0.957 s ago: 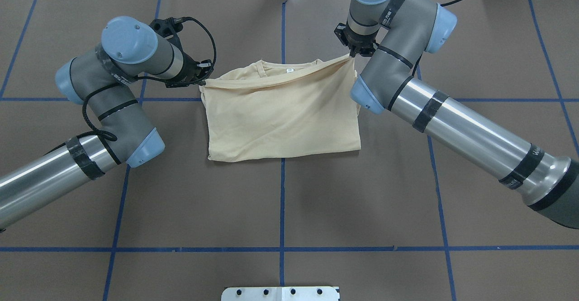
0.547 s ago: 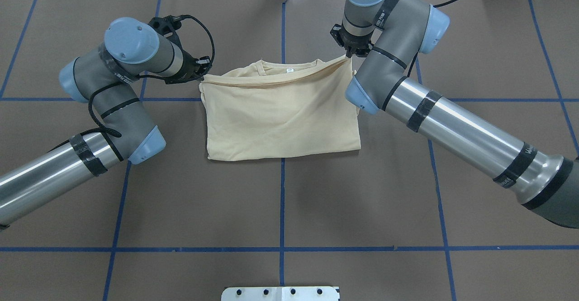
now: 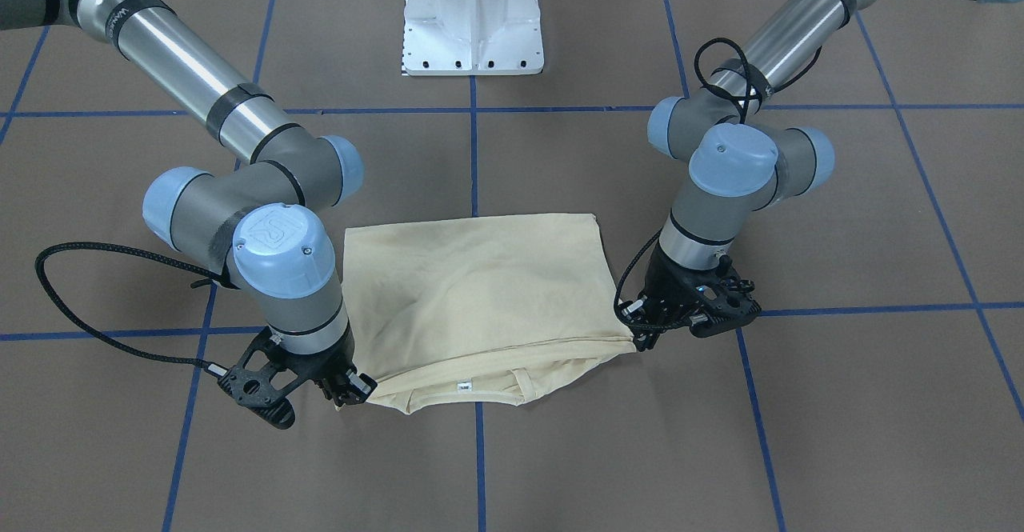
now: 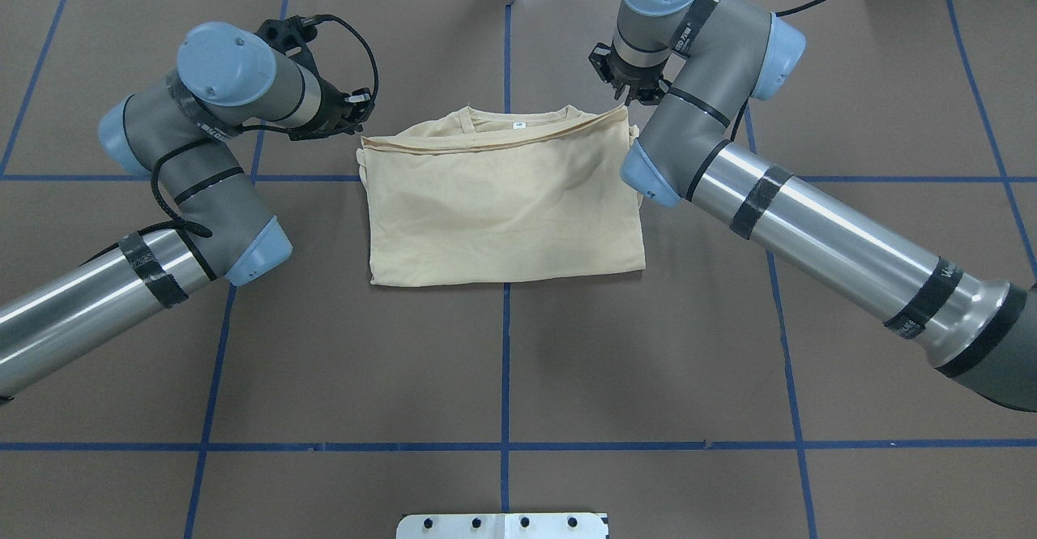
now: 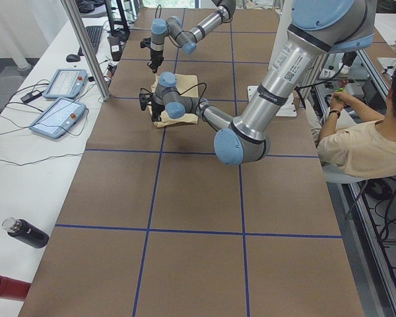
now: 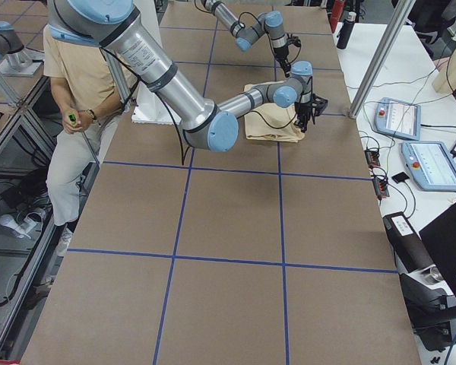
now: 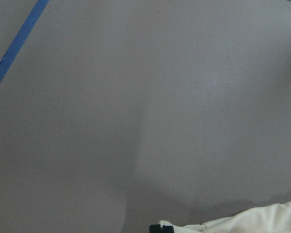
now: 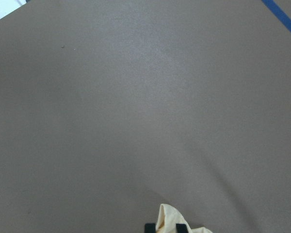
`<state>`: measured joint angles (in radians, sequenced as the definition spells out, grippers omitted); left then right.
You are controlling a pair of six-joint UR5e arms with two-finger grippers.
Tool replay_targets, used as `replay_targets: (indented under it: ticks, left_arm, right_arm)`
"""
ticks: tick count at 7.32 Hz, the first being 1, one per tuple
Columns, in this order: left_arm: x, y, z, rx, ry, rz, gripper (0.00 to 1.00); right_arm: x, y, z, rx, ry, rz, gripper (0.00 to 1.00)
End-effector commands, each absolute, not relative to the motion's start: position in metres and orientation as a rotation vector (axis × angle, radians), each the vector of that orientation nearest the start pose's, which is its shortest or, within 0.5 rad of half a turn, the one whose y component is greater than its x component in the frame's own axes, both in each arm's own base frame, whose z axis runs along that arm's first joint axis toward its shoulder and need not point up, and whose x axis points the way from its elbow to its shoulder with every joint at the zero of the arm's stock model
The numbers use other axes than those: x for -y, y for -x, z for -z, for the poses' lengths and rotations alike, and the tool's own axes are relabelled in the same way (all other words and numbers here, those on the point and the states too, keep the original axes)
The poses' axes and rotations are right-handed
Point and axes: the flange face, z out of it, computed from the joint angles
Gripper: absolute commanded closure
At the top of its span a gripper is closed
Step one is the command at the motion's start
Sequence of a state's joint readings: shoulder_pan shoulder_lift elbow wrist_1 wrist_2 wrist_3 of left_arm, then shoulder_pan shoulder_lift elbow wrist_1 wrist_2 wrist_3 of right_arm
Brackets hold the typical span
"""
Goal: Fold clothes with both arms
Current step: 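Lay the hem on the collar edge and open both grippers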
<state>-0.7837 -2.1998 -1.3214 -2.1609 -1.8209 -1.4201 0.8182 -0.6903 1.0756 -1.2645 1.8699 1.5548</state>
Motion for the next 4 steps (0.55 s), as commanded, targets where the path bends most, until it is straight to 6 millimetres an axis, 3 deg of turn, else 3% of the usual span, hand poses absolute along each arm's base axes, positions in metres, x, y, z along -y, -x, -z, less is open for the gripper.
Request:
replay_targets:
  ticks: [1,2,3,4]
  left_arm:
    - [0.613,-0.448,-0.334,-0.977,-0.241,0.468,0.67]
    - [0.624,-0.431,-0.332,-0.982,-0.25,0.488,0.67]
    - [0.627,-0.422,-0.326,-1.013,-0.236,0.481,0.66]
    - [0.628,-0.415,-0.32,-1.043,-0.213,0.481,0.65]
  right_arm:
    - [0.675,0.491,-0.303,0.765,-0.019,-0.658,0.35]
    - [0.678,0.486,-0.298,0.778,-0.026,-0.664,0.3]
    - [0.679,0.465,-0.28,0.828,-0.022,-0.674,0.3]
    - [0.647,0.443,-0.289,0.884,0.023,-0.717,0.3]
